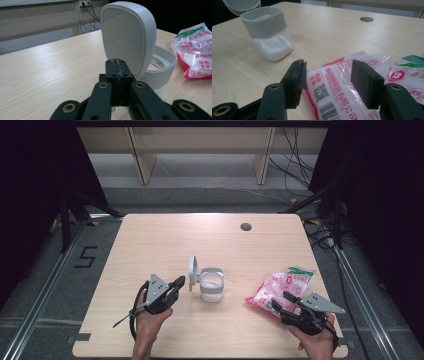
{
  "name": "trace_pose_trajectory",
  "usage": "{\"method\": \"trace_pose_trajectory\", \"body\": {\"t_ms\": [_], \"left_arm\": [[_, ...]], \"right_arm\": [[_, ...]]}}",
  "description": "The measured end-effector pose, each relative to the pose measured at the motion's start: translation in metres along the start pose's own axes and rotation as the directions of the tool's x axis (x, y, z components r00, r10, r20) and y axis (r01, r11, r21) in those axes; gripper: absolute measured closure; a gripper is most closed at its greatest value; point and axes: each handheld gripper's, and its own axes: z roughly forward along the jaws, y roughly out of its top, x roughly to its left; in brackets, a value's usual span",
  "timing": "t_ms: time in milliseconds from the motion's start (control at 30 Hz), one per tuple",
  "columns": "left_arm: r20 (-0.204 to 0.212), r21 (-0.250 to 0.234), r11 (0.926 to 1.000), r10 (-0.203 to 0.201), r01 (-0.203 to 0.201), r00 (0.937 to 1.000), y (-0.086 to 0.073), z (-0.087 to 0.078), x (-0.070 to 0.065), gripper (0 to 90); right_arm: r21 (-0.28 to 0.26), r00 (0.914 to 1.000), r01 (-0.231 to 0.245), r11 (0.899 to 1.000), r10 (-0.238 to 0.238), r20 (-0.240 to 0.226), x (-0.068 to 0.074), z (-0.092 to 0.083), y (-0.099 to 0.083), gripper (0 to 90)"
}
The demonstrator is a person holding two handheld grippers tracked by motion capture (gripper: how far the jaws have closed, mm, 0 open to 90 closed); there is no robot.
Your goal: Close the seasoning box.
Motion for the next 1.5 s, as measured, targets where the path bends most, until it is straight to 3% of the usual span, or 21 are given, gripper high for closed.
{"method": "trace_pose_trajectory", "body": {"t_ms": [33, 133, 200, 233, 267, 400, 467, 500, 567, 633, 667, 800, 900, 967, 1000, 1200, 1367, 1400, 1500], "left_arm": [[0.004, 0.000, 1.0000, 0.009, -0.009, 1.0000, 0.001, 0.001, 0.000, 89.2], [0.009, -0.001, 0.9999, 0.013, -0.013, 0.9999, 0.005, 0.003, -0.001, 89.2], [0.006, 0.002, 1.0000, 0.007, -0.007, 1.0000, 0.005, 0.006, 0.000, 89.2], [0.015, 0.006, 1.0000, 0.007, -0.007, 0.9999, 0.005, 0.007, 0.002, 89.2], [0.010, 0.014, 0.9999, 0.008, -0.008, 0.9999, 0.005, 0.008, 0.002, 89.2], [0.014, 0.017, 0.9998, 0.008, -0.008, 0.9999, 0.006, 0.010, 0.001, 89.2], [0.016, 0.015, 0.9998, 0.013, -0.013, 0.9998, 0.007, 0.010, 0.000, 89.2], [0.017, 0.012, 0.9999, 0.006, -0.006, 0.9998, 0.007, 0.011, 0.000, 89.2], [0.020, 0.009, 0.9999, 0.014, -0.014, 0.9997, 0.009, 0.011, -0.001, 89.2], [0.022, 0.006, 0.9998, 0.017, -0.017, 0.9996, 0.010, 0.011, -0.002, 89.2], [0.022, 0.007, 0.9997, 0.022, -0.022, 0.9995, 0.011, 0.011, -0.002, 89.2], [0.025, -0.004, 0.9998, 0.022, -0.021, 0.9995, 0.012, 0.011, -0.004, 89.2], [0.022, -0.004, 0.9998, 0.019, -0.019, 0.9996, 0.013, 0.010, -0.004, 89.2], [0.020, -0.005, 0.9997, 0.022, -0.022, 0.9996, 0.014, 0.009, -0.005, 89.2], [0.026, -0.013, 0.9997, 0.022, -0.021, 0.9994, 0.014, 0.010, -0.005, 89.2], [0.030, -0.015, 0.9995, 0.030, -0.029, 0.9991, 0.016, 0.009, -0.008, 89.2], [0.032, -0.022, 0.9993, 0.030, -0.029, 0.9990, 0.017, 0.008, -0.011, 89.2], [0.039, -0.034, 0.9989, 0.034, -0.032, 0.9987, 0.017, 0.010, -0.011, 89.2], [0.046, -0.030, 0.9989, 0.037, -0.036, 0.9983, 0.018, 0.010, -0.016, 89.1]], "right_arm": [[-0.016, 0.9996, 0.027, 1.000, -0.027, 0.001, -0.002, 0.001, 0.000, 45.2], [-0.009, 0.9997, 0.025, 1.000, -0.025, -0.001, -0.002, 0.000, 0.000, 45.2], [0.000, 1.0000, 0.000, 1.000, 0.000, -0.003, 0.000, -0.001, 0.000, 45.2], [-0.019, 0.9996, 0.030, 0.999, -0.030, 0.001, -0.003, 0.001, 0.000, 45.2], [-0.019, 0.9996, 0.029, 0.999, -0.029, 0.000, -0.002, 0.001, 0.000, 45.2], [-0.005, 1.0000, -0.007, 1.000, 0.007, -0.006, 0.000, 0.001, -0.001, 45.1], [-0.018, 0.9999, 0.005, 1.000, -0.005, -0.016, 0.000, 0.002, -0.001, 45.0], [-0.015, 0.9997, -0.017, 1.000, 0.016, -0.018, 0.002, 0.002, -0.001, 44.9], [-0.013, 0.9996, 0.024, 1.000, -0.024, -0.014, -0.001, 0.002, -0.001, 44.7], [-0.009, 0.9997, 0.025, 1.000, -0.025, -0.007, 0.000, 0.003, -0.001, 44.6], [-0.004, 0.9999, 0.002, 1.000, -0.002, -0.012, 0.002, 0.002, -0.001, 44.7], [-0.014, 0.9996, 0.014, 1.000, -0.014, -0.026, 0.001, 0.003, -0.001, 44.6], [-0.001, 0.9998, -0.015, 1.000, 0.015, -0.015, 0.003, 0.002, -0.001, 44.6], [-0.006, 0.9999, -0.003, 1.000, 0.003, -0.011, 0.003, 0.003, -0.001, 44.6], [-0.015, 0.9994, 0.028, 0.999, -0.028, -0.022, 0.001, 0.003, -0.001, 44.6], [-0.017, 0.9992, 0.034, 0.999, -0.035, -0.018, 0.000, 0.003, -0.001, 44.7], [0.013, 0.9990, 0.036, 0.999, -0.035, -0.026, 0.000, 0.002, -0.001, 44.7], [-0.003, 0.9997, -0.008, 1.000, 0.008, -0.023, 0.004, 0.003, -0.001, 44.7], [0.007, 0.9999, -0.001, 1.000, 0.001, -0.016, 0.004, 0.002, -0.002, 44.7]]}}
